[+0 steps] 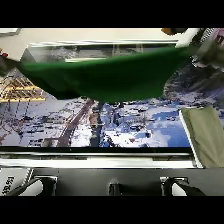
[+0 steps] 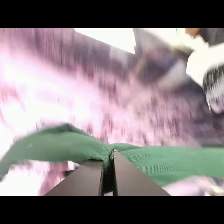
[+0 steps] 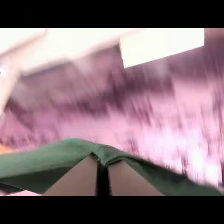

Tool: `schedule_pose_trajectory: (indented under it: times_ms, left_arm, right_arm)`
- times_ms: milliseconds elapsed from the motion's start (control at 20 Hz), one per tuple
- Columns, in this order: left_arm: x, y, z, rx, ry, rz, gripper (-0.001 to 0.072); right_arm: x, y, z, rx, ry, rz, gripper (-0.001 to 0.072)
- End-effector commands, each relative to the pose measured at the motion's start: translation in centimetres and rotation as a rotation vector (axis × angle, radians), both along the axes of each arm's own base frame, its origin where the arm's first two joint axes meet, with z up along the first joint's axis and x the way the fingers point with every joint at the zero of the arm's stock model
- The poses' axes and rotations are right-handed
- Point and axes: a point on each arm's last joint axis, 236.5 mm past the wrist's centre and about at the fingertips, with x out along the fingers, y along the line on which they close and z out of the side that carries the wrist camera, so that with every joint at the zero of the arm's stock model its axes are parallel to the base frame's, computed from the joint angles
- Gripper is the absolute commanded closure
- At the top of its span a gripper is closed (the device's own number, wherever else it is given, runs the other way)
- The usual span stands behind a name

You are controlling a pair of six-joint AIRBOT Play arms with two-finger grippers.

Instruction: Fold the clothes and pants, and hang the long-sleeved shirts on hangers.

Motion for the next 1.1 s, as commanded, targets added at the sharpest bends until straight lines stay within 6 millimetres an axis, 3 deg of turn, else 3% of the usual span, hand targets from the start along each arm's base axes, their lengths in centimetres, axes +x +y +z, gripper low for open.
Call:
schedule_pose_trajectory:
  times_ms: [0,100,250,350,450,600,700,800,850,1050]
  left_arm:
    - [-6.3,1.6,11.3,0.167,-0.171,0.176,0.0683]
    - [-11.1,2.3,15.4,0.198,-0.258,0.303,0.0682]
    - [-17.0,2.6,18.5,0.196,-0.345,0.432,0.0682]
    - [-19.9,3.3,19.6,0.236,-0.392,0.502,0.0682]
    - [-21.4,4.4,20.1,0.28,-0.41,0.564,0.0682]
    - [-19.7,4.7,18.5,0.27,-0.358,0.546,0.0682]
    - [-16.0,4.3,15.0,0.235,-0.253,0.466,0.0682]
    - [-11.1,3.6,9.5,0.2,-0.11,0.343,0.0682]
    - [-8.7,3.3,6.2,0.182,-0.03,0.288,0.0681]
    - [0.8,0.9,-10.3,0.201,0.287,0.08,0.0681]
  right_arm:
    - [-6.3,1.9,11.3,-0.09,-0.212,0.019,0.0684]
    - [-10.6,2.6,14.7,-0.112,-0.284,-0.008,0.0684]
    - [-16.5,2.9,18.0,-0.14,-0.385,-0.078,0.0684]
    - [-19.0,2.1,19.2,-0.143,-0.425,-0.151,0.0684]
    - [-20.0,1.0,20.1,-0.133,-0.449,-0.217,0.0684]
    - [-18.0,-0.2,19.0,-0.082,-0.38,-0.253,0.0684]
    - [-14.4,-0.8,15.7,-0.023,-0.226,-0.245,0.0684]
    - [-9.3,-1.9,10.0,0.018,-0.009,-0.234,0.0684]
    - [-6.7,-2.5,6.5,0.011,0.102,-0.222,0.0684]
    - [2.3,-5.3,-9.2,-0.011,0.517,-0.183,0.0683]
